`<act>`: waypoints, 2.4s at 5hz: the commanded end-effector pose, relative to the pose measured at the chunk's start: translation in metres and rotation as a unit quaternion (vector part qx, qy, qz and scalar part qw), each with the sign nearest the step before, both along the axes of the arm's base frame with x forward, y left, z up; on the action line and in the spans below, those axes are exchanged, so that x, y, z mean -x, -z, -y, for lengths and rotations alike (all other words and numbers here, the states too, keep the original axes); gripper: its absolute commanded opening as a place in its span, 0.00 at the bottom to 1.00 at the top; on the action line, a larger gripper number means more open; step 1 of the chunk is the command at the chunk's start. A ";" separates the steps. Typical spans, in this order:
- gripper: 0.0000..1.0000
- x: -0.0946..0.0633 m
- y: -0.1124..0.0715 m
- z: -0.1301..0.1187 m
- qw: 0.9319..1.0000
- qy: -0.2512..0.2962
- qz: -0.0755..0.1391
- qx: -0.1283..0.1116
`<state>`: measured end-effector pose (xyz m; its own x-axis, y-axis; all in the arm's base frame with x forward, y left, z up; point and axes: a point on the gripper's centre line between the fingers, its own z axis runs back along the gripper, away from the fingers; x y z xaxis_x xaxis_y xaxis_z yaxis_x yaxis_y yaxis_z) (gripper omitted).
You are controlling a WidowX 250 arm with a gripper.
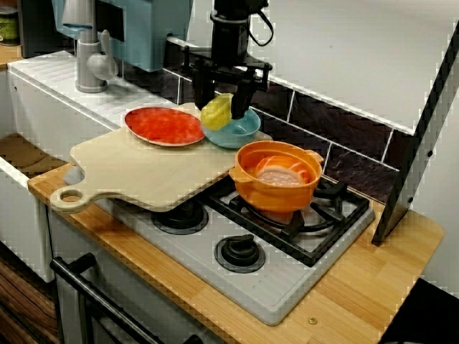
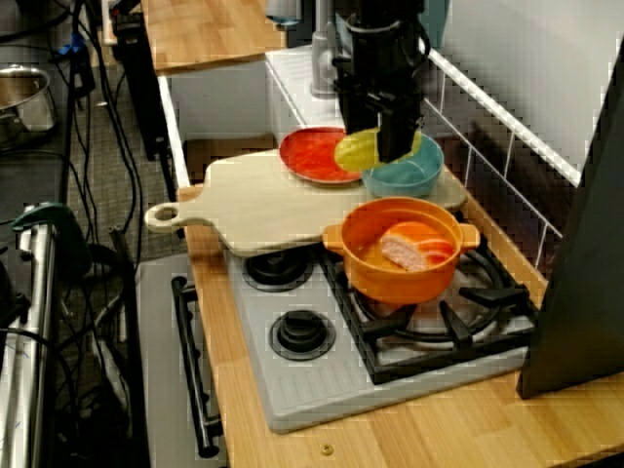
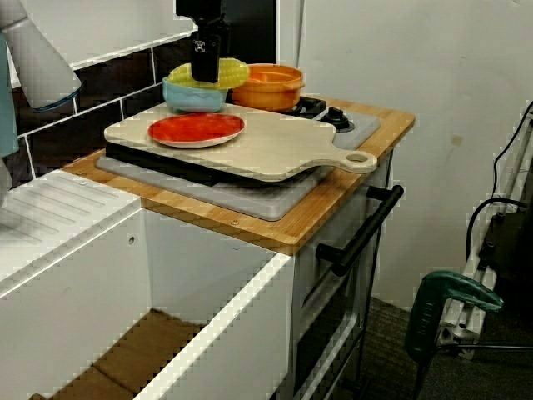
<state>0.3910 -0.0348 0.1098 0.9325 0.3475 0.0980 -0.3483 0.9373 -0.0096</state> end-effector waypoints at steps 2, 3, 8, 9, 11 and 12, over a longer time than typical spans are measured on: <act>1.00 0.001 -0.023 -0.001 1.000 -0.003 0.023 0.002; 1.00 -0.001 -0.024 -0.003 1.000 -0.004 0.024 0.004; 1.00 0.003 -0.039 -0.004 0.999 0.000 0.035 0.019; 1.00 0.003 -0.042 -0.003 0.999 0.003 0.036 0.023; 1.00 0.006 -0.047 -0.002 0.999 0.008 0.042 0.026; 1.00 0.008 -0.051 0.001 0.998 0.018 0.048 0.024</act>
<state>0.3851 -0.0356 0.1309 0.9416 0.3232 0.0947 -0.3193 0.9461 -0.0546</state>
